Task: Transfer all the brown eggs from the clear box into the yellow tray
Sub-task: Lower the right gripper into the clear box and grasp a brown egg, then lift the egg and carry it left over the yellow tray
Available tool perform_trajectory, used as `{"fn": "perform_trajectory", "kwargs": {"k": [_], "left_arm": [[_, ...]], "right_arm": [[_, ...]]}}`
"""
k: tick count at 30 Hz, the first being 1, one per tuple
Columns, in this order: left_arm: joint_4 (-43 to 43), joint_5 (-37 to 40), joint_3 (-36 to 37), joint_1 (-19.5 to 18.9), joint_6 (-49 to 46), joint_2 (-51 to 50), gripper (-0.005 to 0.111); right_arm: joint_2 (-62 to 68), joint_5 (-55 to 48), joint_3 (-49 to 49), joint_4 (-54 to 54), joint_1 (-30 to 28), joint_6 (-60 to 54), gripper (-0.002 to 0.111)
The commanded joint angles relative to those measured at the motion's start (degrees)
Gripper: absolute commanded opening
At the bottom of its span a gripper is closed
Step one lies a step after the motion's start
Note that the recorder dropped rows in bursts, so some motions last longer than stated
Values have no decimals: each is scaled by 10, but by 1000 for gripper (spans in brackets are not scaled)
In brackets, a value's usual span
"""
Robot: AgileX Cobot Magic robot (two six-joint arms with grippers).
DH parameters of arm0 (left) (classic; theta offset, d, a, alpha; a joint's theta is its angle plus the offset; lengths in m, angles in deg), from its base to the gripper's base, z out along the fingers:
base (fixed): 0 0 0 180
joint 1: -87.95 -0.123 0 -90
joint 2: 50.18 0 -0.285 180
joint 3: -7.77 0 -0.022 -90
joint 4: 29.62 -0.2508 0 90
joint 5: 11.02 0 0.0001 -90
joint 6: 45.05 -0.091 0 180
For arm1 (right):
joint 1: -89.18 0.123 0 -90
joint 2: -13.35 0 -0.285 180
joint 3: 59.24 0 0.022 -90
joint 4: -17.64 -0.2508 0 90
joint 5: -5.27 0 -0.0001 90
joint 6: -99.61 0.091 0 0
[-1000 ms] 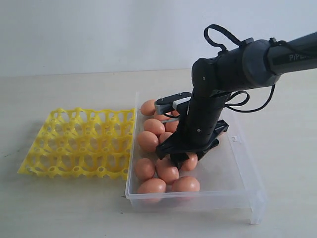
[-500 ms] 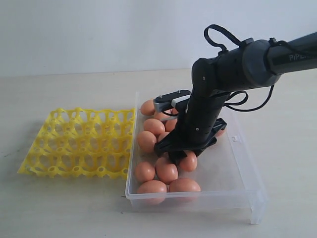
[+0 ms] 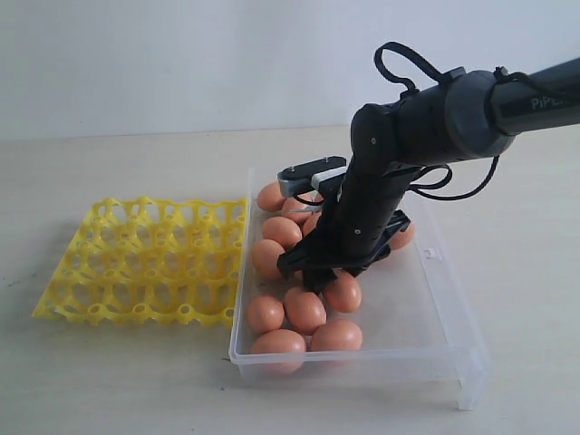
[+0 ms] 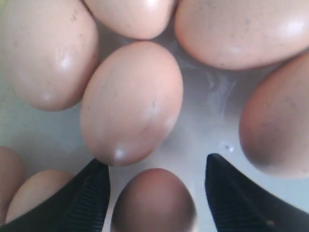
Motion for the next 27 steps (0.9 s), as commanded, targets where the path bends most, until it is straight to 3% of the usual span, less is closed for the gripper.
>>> {"fn": "perform_trajectory", "kwargs": {"k": [1,4,5,15,22,27], "left_arm": [[1,-6,-2,-1,-2,3,0],[1,-6,-2,-1,-2,3,0],[1,-6,-2,-1,-2,3,0],[1,-6,-2,-1,-2,3,0],[1,-6,-2,-1,-2,3,0],[1,-6,-2,-1,-2,3,0]], "right_arm": [[-7,4,-1,-2,2,-20,36],[-7,4,-1,-2,2,-35,3],[-7,4,-1,-2,2,-40,1],[-122,22,-20,5,13,-66,0],[-252,278,-137,-42,65,-65,0],[-249,462,-187,-59,141,-65,0]]}}
